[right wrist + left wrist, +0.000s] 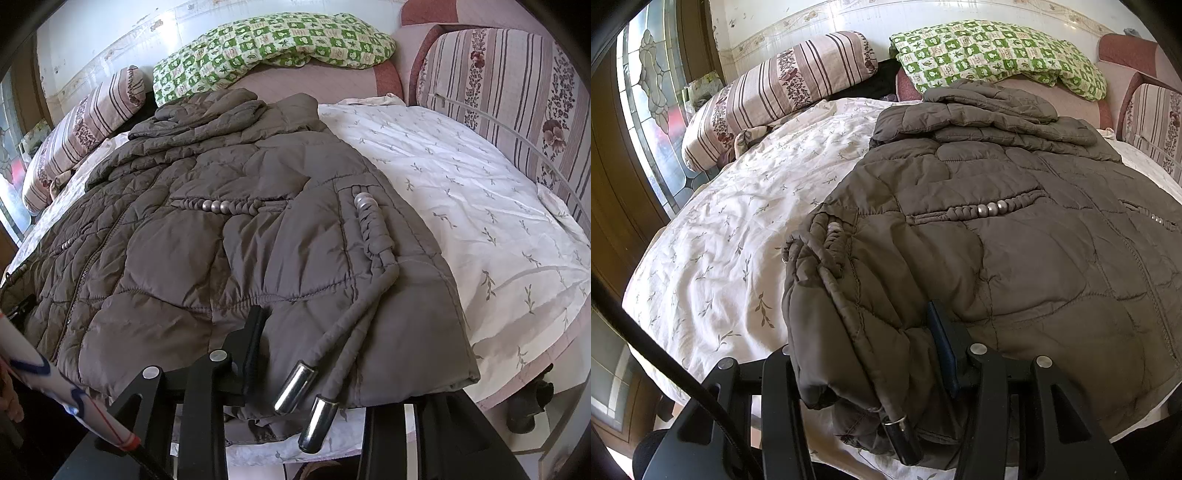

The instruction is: Fold large clothes

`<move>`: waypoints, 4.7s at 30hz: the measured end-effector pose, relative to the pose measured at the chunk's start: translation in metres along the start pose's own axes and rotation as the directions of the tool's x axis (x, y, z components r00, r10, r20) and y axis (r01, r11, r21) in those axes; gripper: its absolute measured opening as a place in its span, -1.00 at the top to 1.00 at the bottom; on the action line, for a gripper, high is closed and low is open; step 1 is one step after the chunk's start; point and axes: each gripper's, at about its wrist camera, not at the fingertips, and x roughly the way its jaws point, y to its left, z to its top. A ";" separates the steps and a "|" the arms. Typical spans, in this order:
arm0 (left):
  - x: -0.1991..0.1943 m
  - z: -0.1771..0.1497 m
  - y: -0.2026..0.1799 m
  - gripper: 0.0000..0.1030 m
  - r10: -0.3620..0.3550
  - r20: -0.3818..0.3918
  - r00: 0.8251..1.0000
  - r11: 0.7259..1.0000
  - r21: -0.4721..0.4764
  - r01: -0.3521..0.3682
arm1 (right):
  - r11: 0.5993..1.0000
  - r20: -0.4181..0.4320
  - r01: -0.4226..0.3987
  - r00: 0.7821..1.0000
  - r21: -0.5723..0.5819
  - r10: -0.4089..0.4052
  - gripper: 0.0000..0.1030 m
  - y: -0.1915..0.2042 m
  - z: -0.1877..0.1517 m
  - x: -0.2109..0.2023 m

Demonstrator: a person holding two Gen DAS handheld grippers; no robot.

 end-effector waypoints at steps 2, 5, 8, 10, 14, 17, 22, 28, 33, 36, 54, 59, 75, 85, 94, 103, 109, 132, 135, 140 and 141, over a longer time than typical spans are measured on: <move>0.000 0.000 0.000 0.10 0.000 0.000 1.000 1.000 0.001 0.000 | 1.000 -0.004 -0.003 1.000 0.005 0.003 0.25 -0.001 0.000 0.000; 0.000 0.000 0.000 0.10 0.000 0.000 1.000 1.000 0.001 0.000 | 1.000 0.002 -0.007 1.000 0.008 0.007 0.28 -0.002 0.000 0.000; 0.000 0.000 -0.001 0.10 0.000 0.000 1.000 1.000 0.001 0.000 | 1.000 0.019 -0.004 1.000 0.000 0.004 0.37 0.000 -0.002 -0.003; 0.000 0.000 -0.001 0.11 0.000 0.001 1.000 1.000 0.001 0.000 | 1.000 0.024 0.001 1.000 -0.004 0.000 0.41 0.001 -0.002 -0.003; -0.002 0.000 -0.001 0.20 -0.003 0.011 1.000 1.000 0.005 0.003 | 1.000 0.058 -0.002 0.998 -0.005 0.002 0.53 0.003 -0.001 -0.010; -0.004 0.001 0.001 0.31 -0.009 0.025 1.000 1.000 0.000 0.009 | 1.000 0.083 -0.001 0.997 -0.010 0.002 0.60 0.005 0.000 -0.015; -0.009 0.001 0.006 0.46 -0.024 0.049 0.999 1.000 -0.008 0.025 | 1.000 0.127 -0.028 0.992 0.014 0.026 0.65 0.000 0.002 -0.027; -0.021 -0.001 0.004 0.52 -0.027 0.084 0.996 1.000 0.008 0.027 | 0.998 0.174 -0.049 0.984 0.024 0.045 0.68 -0.002 0.002 -0.043; -0.031 -0.003 0.010 0.52 -0.035 0.090 0.995 0.999 -0.006 0.036 | 0.999 0.197 -0.041 0.980 0.007 0.039 0.69 0.001 0.002 -0.055; -0.035 -0.005 0.012 0.52 -0.033 0.088 0.996 0.999 -0.007 0.034 | 1.000 0.200 -0.031 0.979 0.003 0.030 0.69 0.002 -0.001 -0.059; -0.030 -0.007 0.004 0.52 0.000 0.087 0.996 1.000 0.028 -0.003 | 0.999 0.182 0.024 0.983 -0.045 -0.016 0.68 0.008 -0.005 -0.056; -0.030 -0.008 0.005 0.52 -0.001 0.087 0.996 1.000 0.029 -0.002 | 0.998 0.187 0.029 0.982 -0.048 -0.020 0.68 0.007 -0.006 -0.057; -0.043 -0.004 0.011 0.52 -0.013 0.110 0.994 1.000 0.012 0.011 | 0.999 0.212 0.002 0.977 -0.043 0.007 0.68 0.003 -0.002 -0.074; -0.050 -0.001 0.014 0.52 -0.018 0.123 0.992 1.000 0.012 0.016 | 0.999 0.219 -0.012 0.975 -0.046 0.022 0.68 -0.001 0.002 -0.079; -0.055 0.005 0.017 0.52 -0.035 0.116 0.993 0.999 0.009 0.034 | 0.998 0.219 -0.031 0.975 -0.058 0.043 0.68 0.001 0.010 -0.086; -0.064 0.036 0.022 0.51 -0.095 0.112 0.989 0.995 0.029 0.092 | 0.994 0.239 -0.095 0.965 -0.057 0.106 0.68 -0.001 0.045 -0.103; -0.073 0.109 0.034 0.49 -0.177 0.137 0.975 0.984 -0.005 0.180 | 0.984 0.294 -0.172 0.939 -0.043 0.177 0.68 0.001 0.106 -0.119; 0.054 0.397 0.057 -0.34 -0.030 0.333 0.943 0.992 -0.106 0.069 | 0.985 0.134 -0.007 0.991 0.170 -0.016 0.68 0.020 0.437 0.150; 0.080 0.375 0.033 -0.34 -0.100 0.276 0.956 0.994 -0.021 0.110 | 0.979 0.081 0.017 0.996 0.203 -0.034 0.61 0.014 0.434 0.184; 0.143 0.342 -0.013 -0.34 -0.200 0.110 0.974 0.979 0.055 0.195 | 0.968 0.053 0.006 0.998 0.251 -0.020 0.48 0.003 0.425 0.213; 0.163 0.335 -0.024 -0.34 -0.190 0.076 0.979 0.980 0.066 0.185 | 0.965 0.057 -0.011 0.998 0.263 -0.004 0.39 0.001 0.423 0.213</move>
